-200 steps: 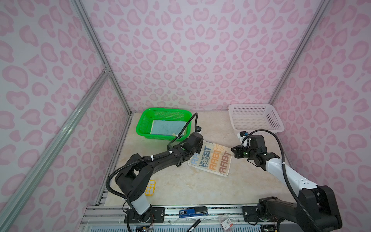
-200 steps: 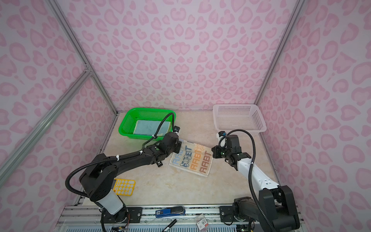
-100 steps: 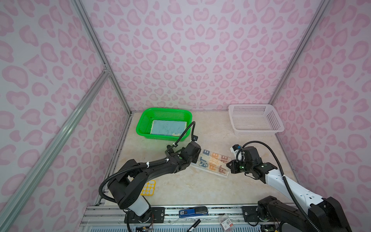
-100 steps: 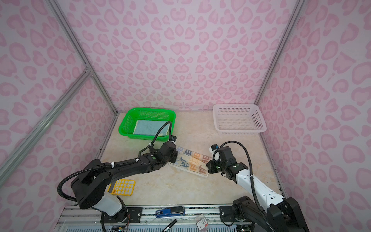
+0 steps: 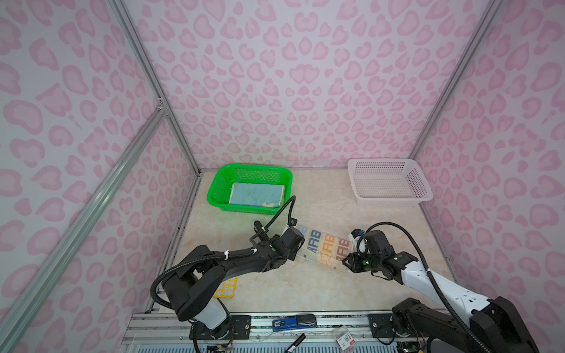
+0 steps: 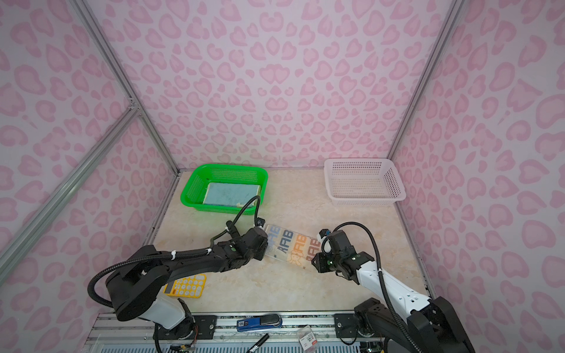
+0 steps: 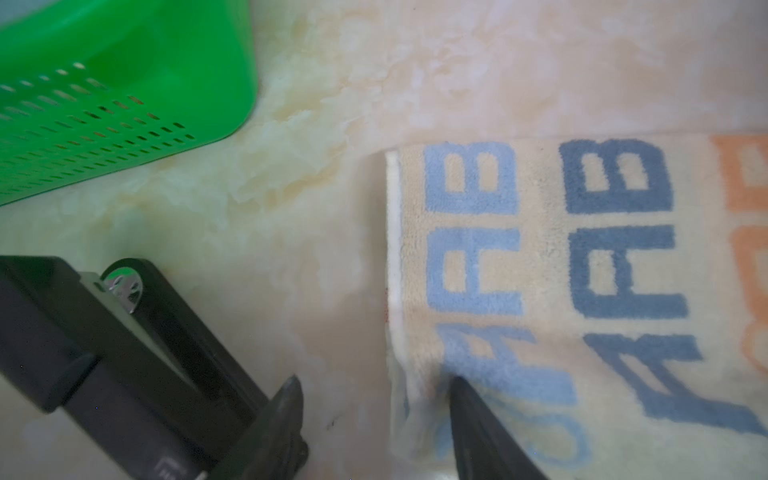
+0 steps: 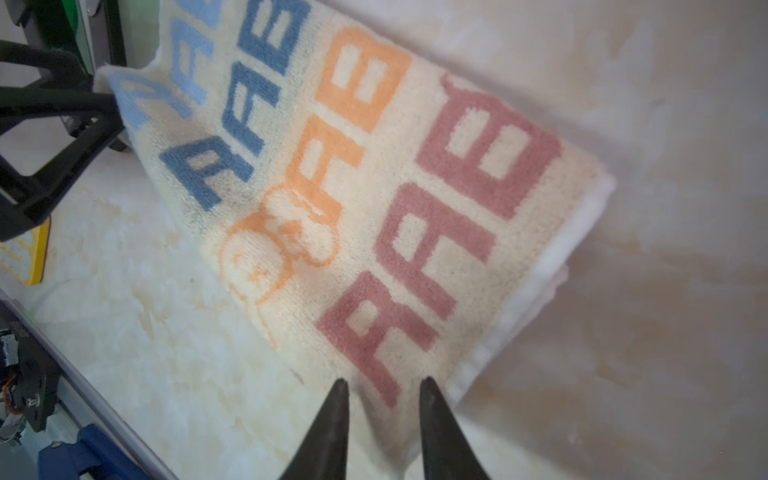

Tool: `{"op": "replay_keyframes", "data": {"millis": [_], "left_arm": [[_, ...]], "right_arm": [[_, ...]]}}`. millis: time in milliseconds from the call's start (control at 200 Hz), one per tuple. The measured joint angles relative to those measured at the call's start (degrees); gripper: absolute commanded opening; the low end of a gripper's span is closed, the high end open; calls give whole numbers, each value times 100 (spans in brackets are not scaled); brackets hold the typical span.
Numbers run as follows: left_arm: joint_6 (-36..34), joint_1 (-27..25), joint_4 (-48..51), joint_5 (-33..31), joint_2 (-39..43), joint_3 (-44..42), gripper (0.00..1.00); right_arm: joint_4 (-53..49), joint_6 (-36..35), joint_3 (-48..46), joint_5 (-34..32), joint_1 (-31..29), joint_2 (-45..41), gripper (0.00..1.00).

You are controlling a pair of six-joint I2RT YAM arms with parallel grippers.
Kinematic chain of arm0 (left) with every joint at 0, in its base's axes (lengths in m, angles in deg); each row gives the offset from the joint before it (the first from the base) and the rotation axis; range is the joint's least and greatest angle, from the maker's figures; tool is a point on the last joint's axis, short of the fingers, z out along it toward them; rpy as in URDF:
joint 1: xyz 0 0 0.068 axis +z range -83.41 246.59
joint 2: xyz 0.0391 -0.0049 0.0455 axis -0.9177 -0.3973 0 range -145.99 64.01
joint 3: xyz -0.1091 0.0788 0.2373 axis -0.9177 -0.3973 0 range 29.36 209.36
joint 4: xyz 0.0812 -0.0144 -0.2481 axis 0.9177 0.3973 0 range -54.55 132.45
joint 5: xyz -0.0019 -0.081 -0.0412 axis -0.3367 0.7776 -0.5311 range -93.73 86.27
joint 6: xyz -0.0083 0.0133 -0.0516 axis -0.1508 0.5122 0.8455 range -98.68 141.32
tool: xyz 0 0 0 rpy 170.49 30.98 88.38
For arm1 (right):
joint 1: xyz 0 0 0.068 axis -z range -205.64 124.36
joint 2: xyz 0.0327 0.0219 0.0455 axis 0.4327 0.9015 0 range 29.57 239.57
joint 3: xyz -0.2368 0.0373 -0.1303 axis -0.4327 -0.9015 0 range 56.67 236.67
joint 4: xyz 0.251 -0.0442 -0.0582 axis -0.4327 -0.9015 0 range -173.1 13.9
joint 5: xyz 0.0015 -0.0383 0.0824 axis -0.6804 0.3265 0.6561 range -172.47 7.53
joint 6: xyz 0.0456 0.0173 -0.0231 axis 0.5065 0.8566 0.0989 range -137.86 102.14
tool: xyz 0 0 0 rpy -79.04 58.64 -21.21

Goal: Fold and stack the towels

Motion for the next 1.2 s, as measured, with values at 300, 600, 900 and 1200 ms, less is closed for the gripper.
{"op": "replay_keyframes", "data": {"millis": [300,600,900,1200], "left_arm": [[-4,2,157,-192,826,-22,93],[68,46,546,319,361,662,98],[428,417,763,933,-44,929,98],[728,669,885,1443,-516,955,99]], "right_arm": [[-258,199,173,-297,-7,-632,44],[162,673,48,-474,-166,-125,41],[297,916,433,-866,-354,1259,43],[352,879,1150,-1080,13,2277,44]]}}
